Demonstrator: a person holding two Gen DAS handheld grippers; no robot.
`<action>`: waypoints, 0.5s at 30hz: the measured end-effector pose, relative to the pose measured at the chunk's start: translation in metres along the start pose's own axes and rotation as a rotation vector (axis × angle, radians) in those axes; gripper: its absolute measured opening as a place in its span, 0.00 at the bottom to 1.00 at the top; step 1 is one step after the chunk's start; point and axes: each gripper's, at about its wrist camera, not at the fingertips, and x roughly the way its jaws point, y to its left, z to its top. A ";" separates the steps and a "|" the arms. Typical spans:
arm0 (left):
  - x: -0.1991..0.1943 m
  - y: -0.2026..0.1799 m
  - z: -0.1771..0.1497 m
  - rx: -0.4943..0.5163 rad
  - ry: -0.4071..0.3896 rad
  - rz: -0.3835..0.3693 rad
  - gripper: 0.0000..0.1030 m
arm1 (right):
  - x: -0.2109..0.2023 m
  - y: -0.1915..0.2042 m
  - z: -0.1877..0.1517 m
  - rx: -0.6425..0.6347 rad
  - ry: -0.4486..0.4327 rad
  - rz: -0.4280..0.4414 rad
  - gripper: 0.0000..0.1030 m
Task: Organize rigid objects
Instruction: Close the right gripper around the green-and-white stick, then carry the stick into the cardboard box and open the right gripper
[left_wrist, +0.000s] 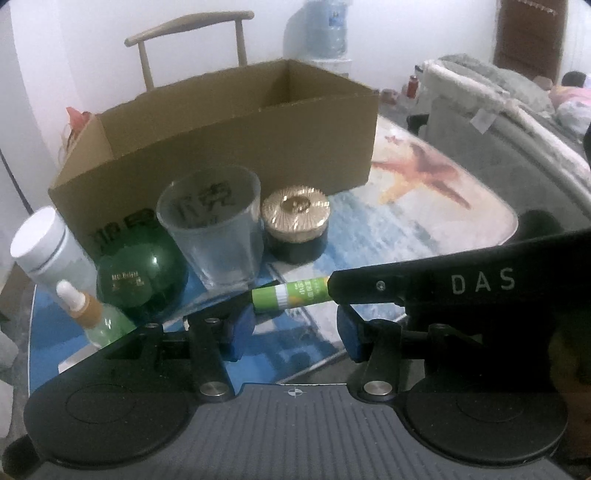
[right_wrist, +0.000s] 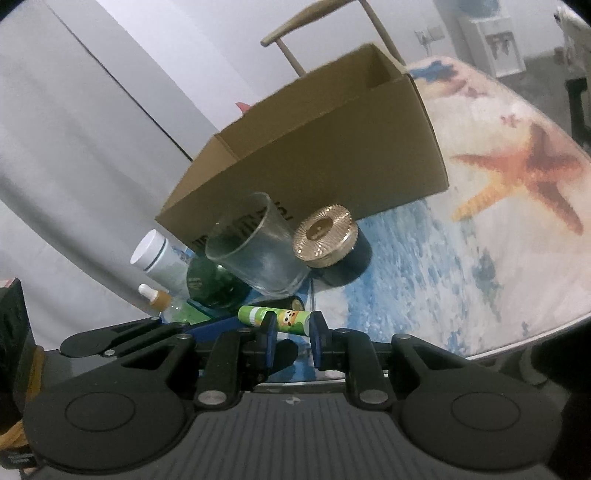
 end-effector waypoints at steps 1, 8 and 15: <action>0.004 0.001 -0.003 -0.004 0.013 0.002 0.47 | 0.003 0.000 -0.001 0.003 0.006 -0.001 0.20; 0.010 0.012 -0.011 -0.053 0.044 -0.005 0.47 | 0.019 -0.001 -0.013 0.020 0.058 0.001 0.20; 0.011 0.013 -0.016 -0.054 0.048 -0.001 0.47 | 0.023 0.000 -0.013 0.011 0.070 -0.002 0.20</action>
